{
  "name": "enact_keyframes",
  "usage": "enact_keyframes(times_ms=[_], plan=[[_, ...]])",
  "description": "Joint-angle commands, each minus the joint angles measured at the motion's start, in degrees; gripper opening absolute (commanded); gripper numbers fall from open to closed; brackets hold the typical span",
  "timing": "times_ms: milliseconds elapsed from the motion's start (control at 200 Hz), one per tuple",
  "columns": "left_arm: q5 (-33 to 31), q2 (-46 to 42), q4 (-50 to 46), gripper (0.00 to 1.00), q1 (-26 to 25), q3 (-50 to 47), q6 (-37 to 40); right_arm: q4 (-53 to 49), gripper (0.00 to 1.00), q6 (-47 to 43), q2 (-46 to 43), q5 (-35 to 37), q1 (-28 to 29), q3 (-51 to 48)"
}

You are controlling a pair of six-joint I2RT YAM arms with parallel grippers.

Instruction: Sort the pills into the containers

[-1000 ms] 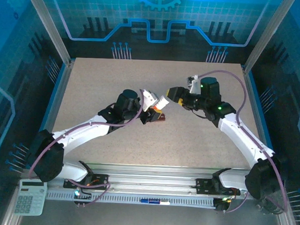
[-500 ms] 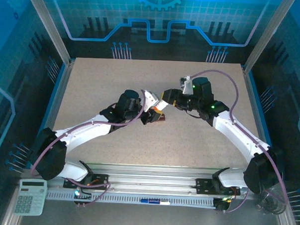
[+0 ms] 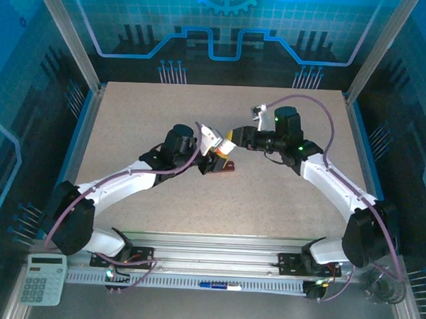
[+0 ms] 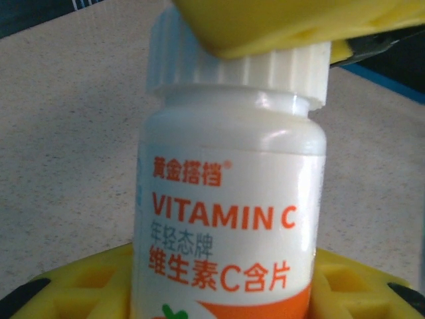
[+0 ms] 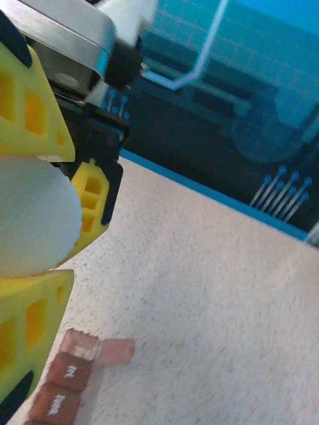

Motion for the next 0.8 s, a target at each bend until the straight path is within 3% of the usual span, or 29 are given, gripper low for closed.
enact_keyframes(times_ms=[0,100,205,350,535,795], plan=[[6.5,-1.2,3.7,0.00,1.4,1.7,-5.0,7.4,0.35,-6.7,1.1,-13.7,-1.9,-1.8],[7.7,-1.3,4.6,0.00,1.7,1.7,-6.2,11.6,0.37,-4.2,0.7,-16.0,-3.0,-2.8],[7.5,-0.8,4.0,0.00,1.8,2.4,-6.1,11.8,0.60,-2.2,-1.6,-14.6,-3.7,-3.3],[5.9,0.4,0.2,0.00,1.8,4.3,-3.3,9.1,0.71,2.8,-6.8,-5.9,-4.5,-4.5],[1.7,0.9,-0.9,0.00,1.7,4.2,0.0,0.3,0.72,12.9,-11.4,11.7,-4.3,-5.1],[0.2,1.8,-3.3,0.00,1.0,5.4,2.9,-3.4,0.74,15.3,-8.4,15.8,-0.9,-1.5]])
